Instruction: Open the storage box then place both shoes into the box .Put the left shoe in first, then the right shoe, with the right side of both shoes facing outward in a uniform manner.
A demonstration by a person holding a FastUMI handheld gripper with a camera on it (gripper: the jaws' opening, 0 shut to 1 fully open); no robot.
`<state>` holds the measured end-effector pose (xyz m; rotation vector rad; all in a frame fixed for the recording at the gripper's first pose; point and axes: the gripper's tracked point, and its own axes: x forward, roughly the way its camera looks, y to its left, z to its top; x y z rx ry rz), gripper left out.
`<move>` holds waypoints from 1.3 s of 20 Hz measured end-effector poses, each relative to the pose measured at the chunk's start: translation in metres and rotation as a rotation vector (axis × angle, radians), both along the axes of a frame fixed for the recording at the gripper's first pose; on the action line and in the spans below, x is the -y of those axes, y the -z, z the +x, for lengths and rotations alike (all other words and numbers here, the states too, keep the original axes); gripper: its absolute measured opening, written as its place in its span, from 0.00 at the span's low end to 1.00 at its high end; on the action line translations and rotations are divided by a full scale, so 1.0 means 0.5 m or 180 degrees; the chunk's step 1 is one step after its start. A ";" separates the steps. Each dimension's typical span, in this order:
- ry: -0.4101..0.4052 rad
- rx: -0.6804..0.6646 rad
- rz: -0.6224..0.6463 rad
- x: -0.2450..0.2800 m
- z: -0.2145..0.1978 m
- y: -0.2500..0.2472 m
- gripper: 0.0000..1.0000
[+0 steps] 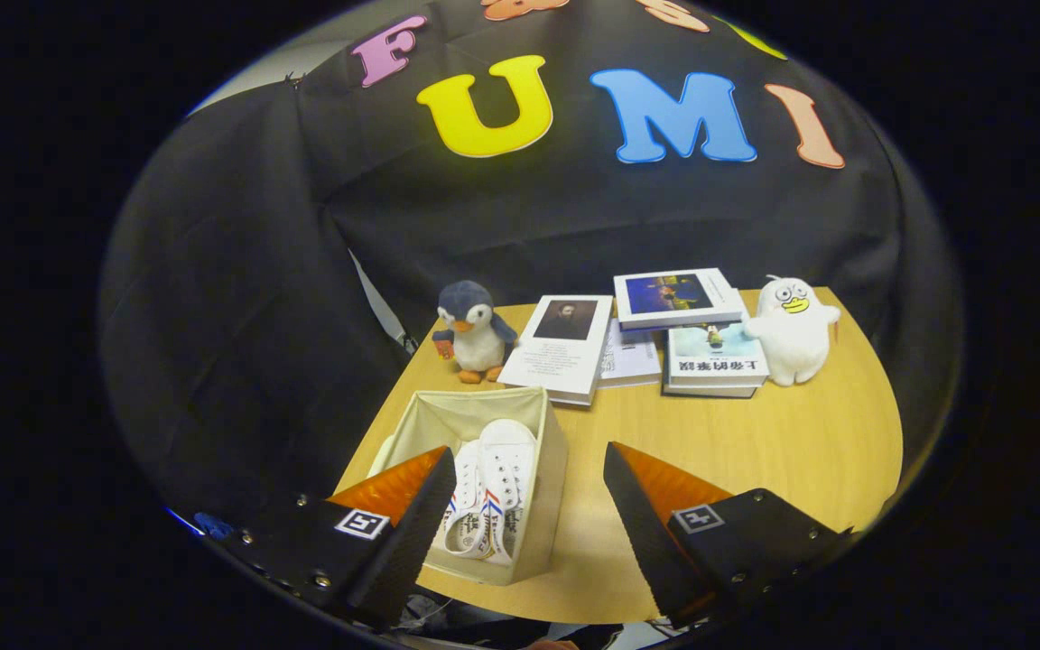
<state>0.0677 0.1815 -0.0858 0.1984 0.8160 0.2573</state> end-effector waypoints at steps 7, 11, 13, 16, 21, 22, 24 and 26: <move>0.0171 0.0723 -0.0342 0.177 -0.018 -0.098 0.98; 0.0218 0.1093 -0.0508 0.253 -0.041 -0.135 0.98; 0.0290 0.1251 -0.0530 0.293 -0.050 -0.146 0.98; 0.0447 0.1372 -0.0479 0.333 -0.060 -0.159 0.98; 0.0603 0.1511 -0.0360 0.372 -0.066 -0.174 0.98; 0.0623 0.1555 -0.0351 0.374 -0.067 -0.180 0.98; 0.0641 0.1616 -0.0353 0.378 -0.066 -0.185 0.98; 0.0650 0.1641 -0.0356 0.379 -0.064 -0.187 0.98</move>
